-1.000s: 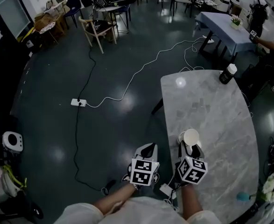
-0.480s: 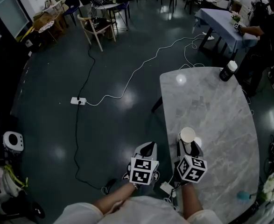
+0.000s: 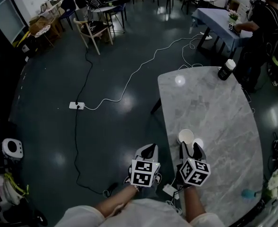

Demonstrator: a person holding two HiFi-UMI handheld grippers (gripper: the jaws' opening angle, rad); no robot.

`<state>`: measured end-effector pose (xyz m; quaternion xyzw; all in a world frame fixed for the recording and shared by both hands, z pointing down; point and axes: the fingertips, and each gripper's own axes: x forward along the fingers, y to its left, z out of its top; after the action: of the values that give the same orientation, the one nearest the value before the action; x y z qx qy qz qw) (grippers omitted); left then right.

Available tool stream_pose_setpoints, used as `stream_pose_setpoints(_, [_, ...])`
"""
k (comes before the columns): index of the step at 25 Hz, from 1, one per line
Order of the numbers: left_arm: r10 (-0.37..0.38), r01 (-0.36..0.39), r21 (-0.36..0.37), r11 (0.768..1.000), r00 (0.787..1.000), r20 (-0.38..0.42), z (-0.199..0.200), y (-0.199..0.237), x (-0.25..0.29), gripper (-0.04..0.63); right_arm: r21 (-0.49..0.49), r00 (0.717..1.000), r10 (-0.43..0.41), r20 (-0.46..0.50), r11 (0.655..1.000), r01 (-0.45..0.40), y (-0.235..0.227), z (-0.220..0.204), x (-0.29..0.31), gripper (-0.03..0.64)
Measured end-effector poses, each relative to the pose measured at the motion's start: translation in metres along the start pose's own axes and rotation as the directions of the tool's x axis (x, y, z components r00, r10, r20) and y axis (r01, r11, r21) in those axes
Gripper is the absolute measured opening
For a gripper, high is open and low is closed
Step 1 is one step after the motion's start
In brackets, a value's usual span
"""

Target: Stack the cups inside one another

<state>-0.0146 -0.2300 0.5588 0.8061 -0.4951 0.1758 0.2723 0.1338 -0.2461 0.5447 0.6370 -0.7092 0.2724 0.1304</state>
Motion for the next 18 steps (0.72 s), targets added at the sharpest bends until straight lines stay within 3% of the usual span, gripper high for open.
stream_pose_setpoints(8, [-0.036,0.035,0.022,0.999,0.999,0.015,0.007,-0.004,-0.005,-0.005,0.035,0.997,-0.053,0.054,0.998,0.051,-0.004,0.012,-0.016,0.208])
stream_pose_setpoints(11, [-0.056,0.056,0.032,0.998,0.998,0.02,0.009,-0.005,-0.011,-0.005,0.035,0.992,-0.096,0.081,0.995,0.093,-0.004,0.015,-0.027,0.136])
stream_pose_setpoints(18, [-0.14,0.137,0.075,0.988,0.99,0.032,0.017,-0.01,-0.028,-0.005,0.057,0.976,-0.183,0.118,0.982,0.178,0.002,0.015,-0.062,0.062])
